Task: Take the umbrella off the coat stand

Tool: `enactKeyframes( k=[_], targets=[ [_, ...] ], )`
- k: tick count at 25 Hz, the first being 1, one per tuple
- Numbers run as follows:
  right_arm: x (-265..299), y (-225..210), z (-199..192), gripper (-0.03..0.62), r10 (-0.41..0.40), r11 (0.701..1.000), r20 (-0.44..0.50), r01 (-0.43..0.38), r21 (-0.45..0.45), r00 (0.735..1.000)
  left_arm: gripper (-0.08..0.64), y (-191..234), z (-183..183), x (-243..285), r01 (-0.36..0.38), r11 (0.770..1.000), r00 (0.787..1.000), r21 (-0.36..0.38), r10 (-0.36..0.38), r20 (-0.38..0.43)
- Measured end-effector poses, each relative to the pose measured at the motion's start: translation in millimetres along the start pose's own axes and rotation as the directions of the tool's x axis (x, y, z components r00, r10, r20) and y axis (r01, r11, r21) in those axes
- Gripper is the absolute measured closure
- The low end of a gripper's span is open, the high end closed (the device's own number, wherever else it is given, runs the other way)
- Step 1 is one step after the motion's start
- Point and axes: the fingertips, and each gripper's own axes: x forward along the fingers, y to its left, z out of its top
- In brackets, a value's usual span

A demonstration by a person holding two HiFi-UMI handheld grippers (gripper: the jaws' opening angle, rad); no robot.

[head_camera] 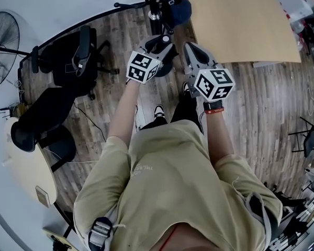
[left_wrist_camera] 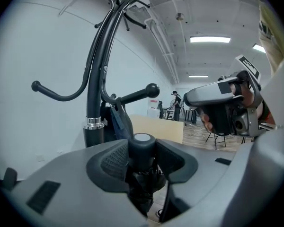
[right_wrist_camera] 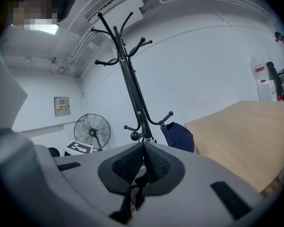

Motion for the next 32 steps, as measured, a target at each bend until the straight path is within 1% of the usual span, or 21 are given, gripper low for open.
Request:
enactKeyframes(
  k=[5,12,15,20,24,32],
  targets=[
    [-8.6,5.8,11.6,0.577,0.001,1.0,0.026,-0.001,0.004,1.0,0.368,-10.4,10.8,-11.5,0.001,1.0,1.0,-0.025,-0.001,0.018],
    [-23.5,13.6,22.9,0.577,-0.002,1.0,0.059,0.001,0.017,0.998,0.368,-23.3,27.3,-34.0,-0.021,0.999,0.999,-0.027,0.022,0.03],
    [-28.3,17.2,22.3,0.577,-0.002,1.0,0.061,0.001,0.021,0.998,0.368,-32.2,36.4,-42.8,-0.017,0.999,0.999,-0.036,0.018,0.043],
    [-32.5,25.2,19.5,0.577,0.007,1.0,0.052,-0.009,0.03,0.999,0.368,-47.1,52.1,-53.4,-0.007,1.0,0.998,-0.024,0.009,0.067],
    [-36.3,33.2,19.6,0.577,0.009,0.999,0.053,-0.01,0.031,0.999,0.368,-53.6,62.6,-63.0,0.011,0.999,0.996,-0.039,-0.008,0.088],
    [-44.8,38.3,26.3,0.577,-0.006,0.999,0.064,0.003,0.043,0.998,0.37,-62.6,67.7,-69.2,0.0,1.0,0.997,-0.011,0.0,0.071]
  ],
)
